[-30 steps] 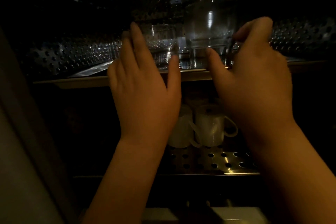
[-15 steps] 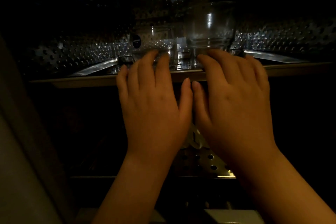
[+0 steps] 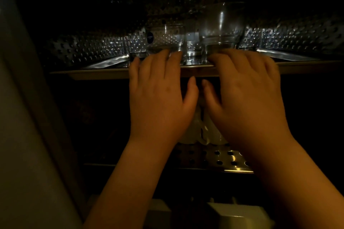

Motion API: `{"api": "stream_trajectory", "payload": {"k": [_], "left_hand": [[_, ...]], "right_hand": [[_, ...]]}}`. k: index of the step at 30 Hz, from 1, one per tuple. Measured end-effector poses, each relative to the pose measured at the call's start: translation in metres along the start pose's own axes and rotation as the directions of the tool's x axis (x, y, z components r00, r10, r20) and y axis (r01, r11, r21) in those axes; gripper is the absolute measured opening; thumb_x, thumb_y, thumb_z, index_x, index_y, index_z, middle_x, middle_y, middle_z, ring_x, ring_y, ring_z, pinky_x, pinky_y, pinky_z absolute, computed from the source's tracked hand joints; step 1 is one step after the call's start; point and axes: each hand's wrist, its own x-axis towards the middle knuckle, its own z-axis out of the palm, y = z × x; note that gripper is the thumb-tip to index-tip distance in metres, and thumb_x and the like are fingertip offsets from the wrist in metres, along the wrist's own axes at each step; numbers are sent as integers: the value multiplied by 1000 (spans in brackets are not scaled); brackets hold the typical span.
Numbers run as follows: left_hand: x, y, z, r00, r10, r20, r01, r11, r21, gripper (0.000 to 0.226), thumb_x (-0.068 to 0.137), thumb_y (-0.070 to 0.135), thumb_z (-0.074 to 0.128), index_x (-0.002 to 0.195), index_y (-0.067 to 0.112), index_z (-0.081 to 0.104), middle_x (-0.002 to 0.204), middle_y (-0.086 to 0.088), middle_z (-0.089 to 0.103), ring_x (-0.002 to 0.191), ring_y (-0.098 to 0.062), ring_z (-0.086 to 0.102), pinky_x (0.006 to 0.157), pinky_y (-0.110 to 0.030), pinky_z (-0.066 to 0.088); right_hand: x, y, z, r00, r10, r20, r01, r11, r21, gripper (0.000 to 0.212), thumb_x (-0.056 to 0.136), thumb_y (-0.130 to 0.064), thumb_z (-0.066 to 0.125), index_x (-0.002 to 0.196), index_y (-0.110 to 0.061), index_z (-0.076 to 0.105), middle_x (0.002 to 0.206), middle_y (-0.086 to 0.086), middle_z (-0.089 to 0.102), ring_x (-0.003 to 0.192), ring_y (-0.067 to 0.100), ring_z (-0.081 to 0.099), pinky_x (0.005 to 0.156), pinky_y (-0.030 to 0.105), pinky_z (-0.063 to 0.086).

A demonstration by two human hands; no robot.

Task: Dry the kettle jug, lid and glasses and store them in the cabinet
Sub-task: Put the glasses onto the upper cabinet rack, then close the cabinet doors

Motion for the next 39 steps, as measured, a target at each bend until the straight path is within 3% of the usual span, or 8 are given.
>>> {"api": "stream_trajectory", "payload": {"k": [4,9,18,25,32,39], "left_hand": [[-7,1,-10,999,5,52,-4,1000,-24,50,93,42,38,134,15,46,134,-5,51,129,-22,39,114,-46,16],[-22,7,-27,993,23,114,-10,994,-112,55,93,48,29,139,19,40,143,-3,42,136,-21,30,112,-49,21],[-56,29,-67,975,171,140,-107,920,-376,55,94,46,34,140,18,39,142,-3,43,135,-20,31,110,-44,25],[-95,83,-108,932,315,180,-173,822,-543,56,93,46,34,143,19,37,147,-2,37,137,-19,27,111,-39,21],[-128,149,-166,897,430,101,-254,689,-679,55,94,44,36,142,17,39,145,-5,40,136,-22,32,112,-45,26],[-161,208,-221,854,519,48,-305,572,-761,56,94,45,39,144,20,34,148,-3,37,138,-20,29,113,-45,25]], "right_hand": [[-6,2,-11,995,-46,85,44,999,24,48,90,-37,47,132,-14,46,128,6,53,122,25,41,107,36,17],[-26,-5,-36,993,18,114,-21,999,25,53,89,-38,47,137,-18,38,139,2,43,130,20,32,106,32,23],[-89,-19,-110,983,158,97,-151,985,-78,51,88,-33,51,135,-15,41,133,3,49,125,20,37,101,31,29],[-151,-16,-189,956,288,61,-266,934,-239,51,88,-32,53,134,-13,43,132,3,49,124,20,39,100,29,28],[-203,-12,-284,942,337,-5,-316,879,-357,49,88,-33,52,132,-13,45,131,5,49,124,23,40,104,37,32],[-254,-11,-367,917,397,-35,-368,809,-459,53,88,-38,46,137,-17,41,140,2,42,135,18,29,111,34,22]]}}
